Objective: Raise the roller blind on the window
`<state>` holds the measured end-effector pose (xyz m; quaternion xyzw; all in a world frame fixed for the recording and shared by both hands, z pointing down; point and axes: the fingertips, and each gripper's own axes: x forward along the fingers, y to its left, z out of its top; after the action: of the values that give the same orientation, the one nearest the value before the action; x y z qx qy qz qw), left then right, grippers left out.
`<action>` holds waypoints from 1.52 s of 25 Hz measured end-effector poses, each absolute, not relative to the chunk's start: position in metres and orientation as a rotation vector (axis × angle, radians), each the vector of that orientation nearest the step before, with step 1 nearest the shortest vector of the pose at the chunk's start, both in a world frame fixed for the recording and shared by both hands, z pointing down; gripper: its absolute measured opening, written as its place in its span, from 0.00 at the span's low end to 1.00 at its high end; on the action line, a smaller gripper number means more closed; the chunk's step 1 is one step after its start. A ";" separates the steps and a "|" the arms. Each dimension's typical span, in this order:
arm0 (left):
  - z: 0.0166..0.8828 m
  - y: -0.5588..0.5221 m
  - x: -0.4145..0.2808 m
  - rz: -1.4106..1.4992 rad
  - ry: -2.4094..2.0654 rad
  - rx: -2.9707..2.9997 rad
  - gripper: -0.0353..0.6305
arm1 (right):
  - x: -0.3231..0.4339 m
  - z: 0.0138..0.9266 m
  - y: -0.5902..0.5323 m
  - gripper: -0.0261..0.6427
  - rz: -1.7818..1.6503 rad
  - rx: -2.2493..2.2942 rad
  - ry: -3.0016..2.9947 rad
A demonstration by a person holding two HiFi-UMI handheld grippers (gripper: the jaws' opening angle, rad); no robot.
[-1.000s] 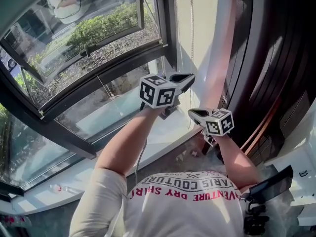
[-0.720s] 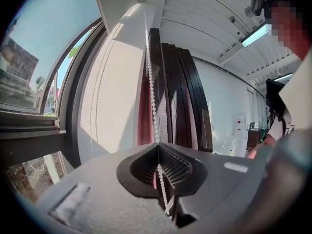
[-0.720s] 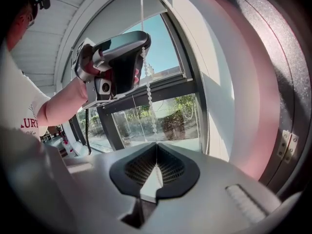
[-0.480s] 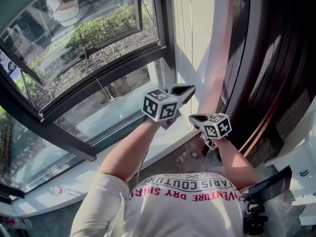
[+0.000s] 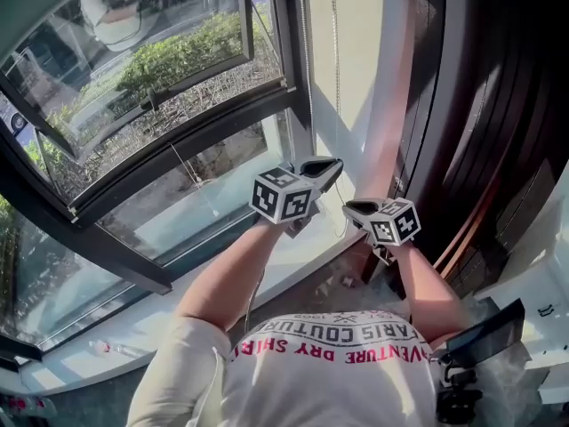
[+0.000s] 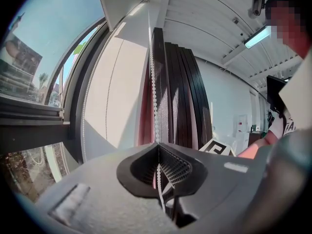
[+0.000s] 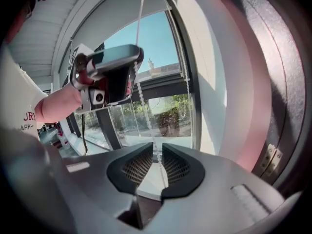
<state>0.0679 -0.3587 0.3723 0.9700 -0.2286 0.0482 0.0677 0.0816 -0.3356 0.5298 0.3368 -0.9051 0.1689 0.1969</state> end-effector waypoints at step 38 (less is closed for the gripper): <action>0.375 -0.368 0.072 0.159 -0.610 2.939 0.06 | 0.050 0.219 -0.395 0.05 0.008 0.972 -3.017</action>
<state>0.0720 -0.3684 0.3752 0.9755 -0.2025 0.0528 0.0676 0.0503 -0.3950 0.2191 0.3065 -0.9518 0.0026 -0.0141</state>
